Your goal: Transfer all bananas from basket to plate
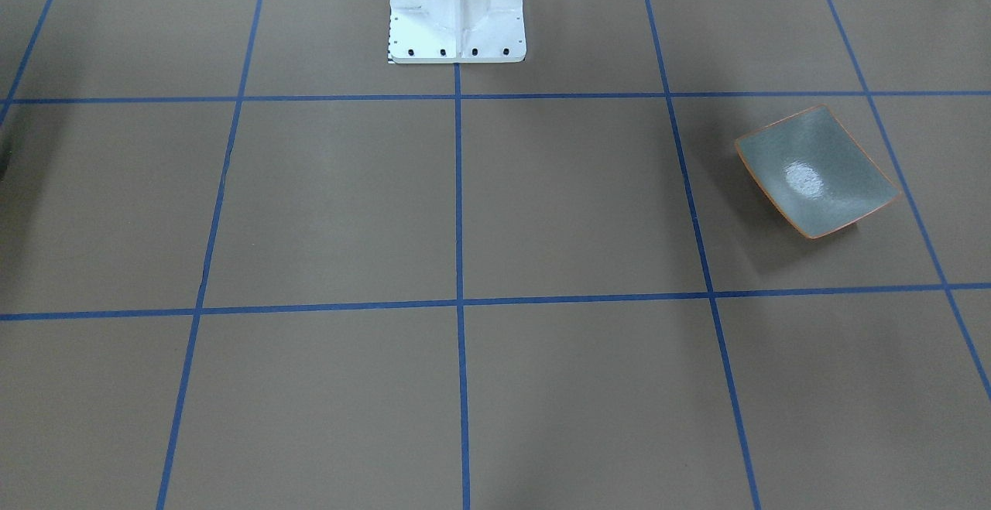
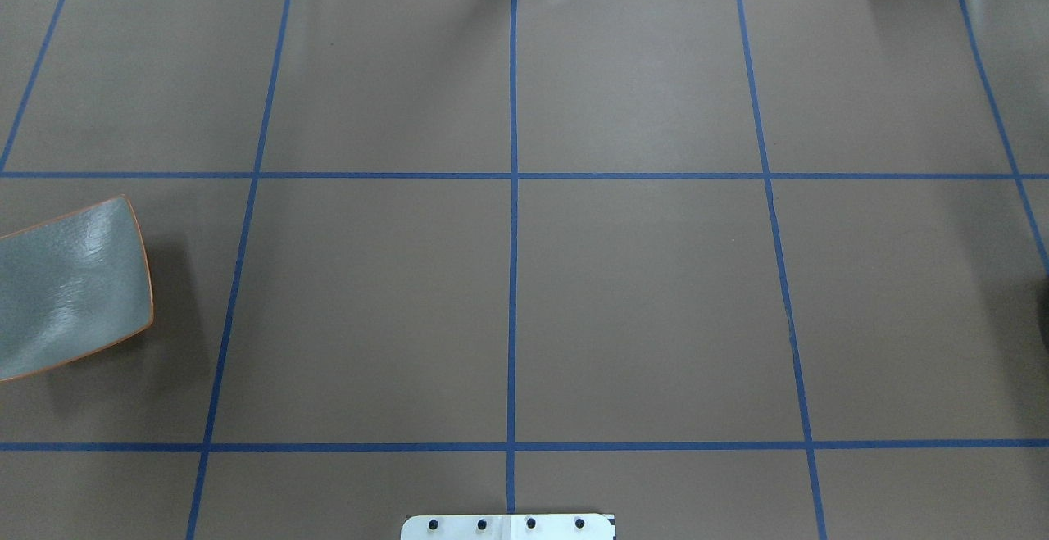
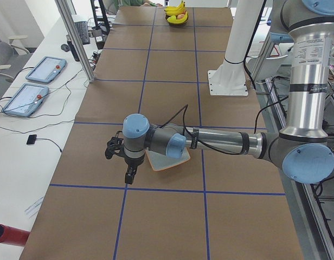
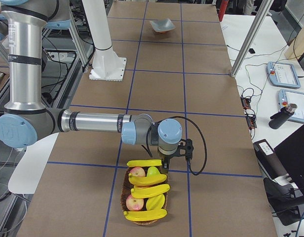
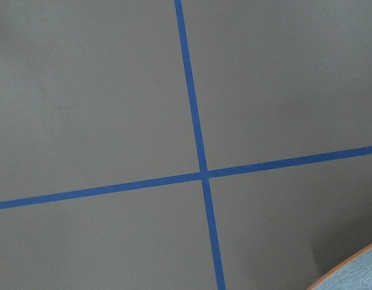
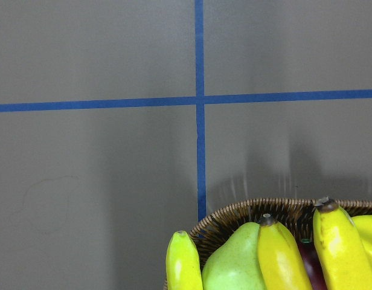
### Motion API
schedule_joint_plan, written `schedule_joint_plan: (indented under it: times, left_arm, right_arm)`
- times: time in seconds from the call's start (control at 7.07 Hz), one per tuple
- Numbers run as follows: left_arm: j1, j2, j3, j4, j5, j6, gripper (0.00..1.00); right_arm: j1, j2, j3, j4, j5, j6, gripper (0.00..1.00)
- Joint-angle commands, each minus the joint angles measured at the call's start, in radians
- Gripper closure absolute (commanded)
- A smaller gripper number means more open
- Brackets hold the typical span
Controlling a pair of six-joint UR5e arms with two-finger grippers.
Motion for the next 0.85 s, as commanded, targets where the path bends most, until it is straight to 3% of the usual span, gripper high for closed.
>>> schedule_joint_plan:
  times: [0.0,0.71]
  left_arm:
    - [0.0,0.0,0.004,0.0,0.0,0.0,0.0]
    - [0.002,0.002,0.021,-0.015,0.0,0.003,0.0]
  right_arm:
    - [0.0,0.0,0.001,-0.003,0.008,-0.001,0.0]
    - [0.001,-0.028,0.008,0.009,0.035,0.004,0.0]
